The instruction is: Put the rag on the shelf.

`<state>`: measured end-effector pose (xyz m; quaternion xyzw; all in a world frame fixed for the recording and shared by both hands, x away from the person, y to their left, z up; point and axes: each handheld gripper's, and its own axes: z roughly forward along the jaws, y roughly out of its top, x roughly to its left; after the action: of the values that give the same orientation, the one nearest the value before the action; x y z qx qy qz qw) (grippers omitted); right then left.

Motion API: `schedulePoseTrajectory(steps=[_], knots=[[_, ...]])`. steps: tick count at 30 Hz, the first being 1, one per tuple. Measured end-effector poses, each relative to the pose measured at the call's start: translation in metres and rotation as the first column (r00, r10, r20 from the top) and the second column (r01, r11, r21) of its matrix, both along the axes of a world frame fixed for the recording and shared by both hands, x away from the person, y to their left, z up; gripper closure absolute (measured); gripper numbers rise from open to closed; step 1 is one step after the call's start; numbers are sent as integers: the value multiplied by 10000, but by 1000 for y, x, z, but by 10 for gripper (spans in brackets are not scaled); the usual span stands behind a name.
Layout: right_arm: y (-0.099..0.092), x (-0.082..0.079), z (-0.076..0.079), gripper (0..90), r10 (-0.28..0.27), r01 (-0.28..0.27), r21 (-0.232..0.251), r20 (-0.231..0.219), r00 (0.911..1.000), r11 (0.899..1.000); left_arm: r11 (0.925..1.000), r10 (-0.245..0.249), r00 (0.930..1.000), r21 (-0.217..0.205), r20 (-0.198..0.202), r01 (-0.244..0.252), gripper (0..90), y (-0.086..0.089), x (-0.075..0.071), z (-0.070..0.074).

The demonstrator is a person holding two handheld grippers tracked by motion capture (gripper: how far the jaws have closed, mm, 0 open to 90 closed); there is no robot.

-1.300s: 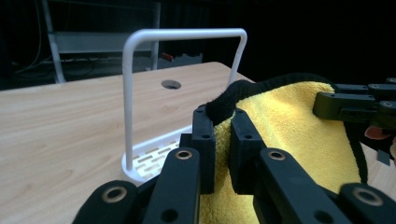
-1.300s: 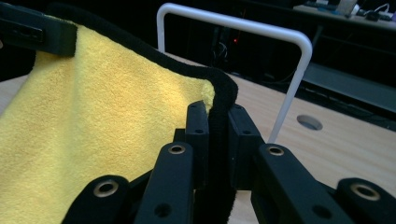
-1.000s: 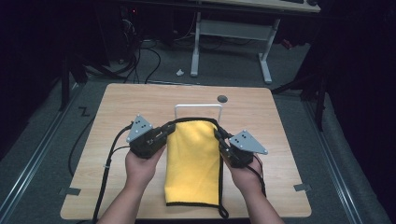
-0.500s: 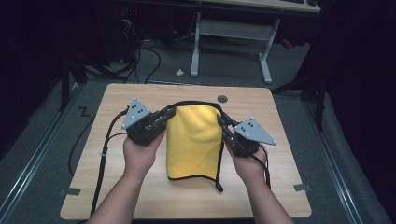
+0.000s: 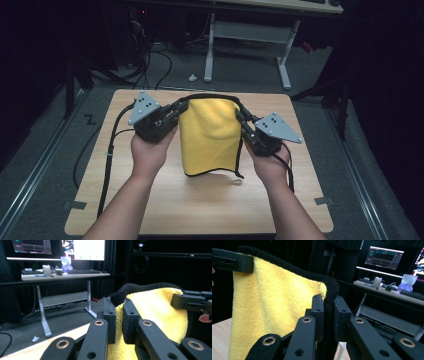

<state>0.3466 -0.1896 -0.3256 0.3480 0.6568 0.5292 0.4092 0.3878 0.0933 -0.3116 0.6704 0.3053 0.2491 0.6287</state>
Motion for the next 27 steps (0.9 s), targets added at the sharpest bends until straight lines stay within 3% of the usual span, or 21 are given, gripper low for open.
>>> schedulePoseTrajectory(steps=[9,16,18,23,27], knots=[[5,23,3,819,-135,135,-79,-101,9999,9999,9996,203,9998,171,-17,-202,836,-1,25,6],[1,60,8,819,-372,388,383,-428,9984,9985,9975,610,9980,360,-135,-605,834,-7,60,12],[0,68,11,819,-457,475,393,-462,9979,9981,9978,631,9977,207,-238,-626,835,-8,68,11],[-3,86,17,819,-520,531,283,-376,9979,9982,9971,755,9970,71,-187,-754,835,-10,88,12],[-3,99,18,820,-731,731,-14,-482,9962,9973,9954,901,9959,330,-77,-898,835,-17,103,14]])
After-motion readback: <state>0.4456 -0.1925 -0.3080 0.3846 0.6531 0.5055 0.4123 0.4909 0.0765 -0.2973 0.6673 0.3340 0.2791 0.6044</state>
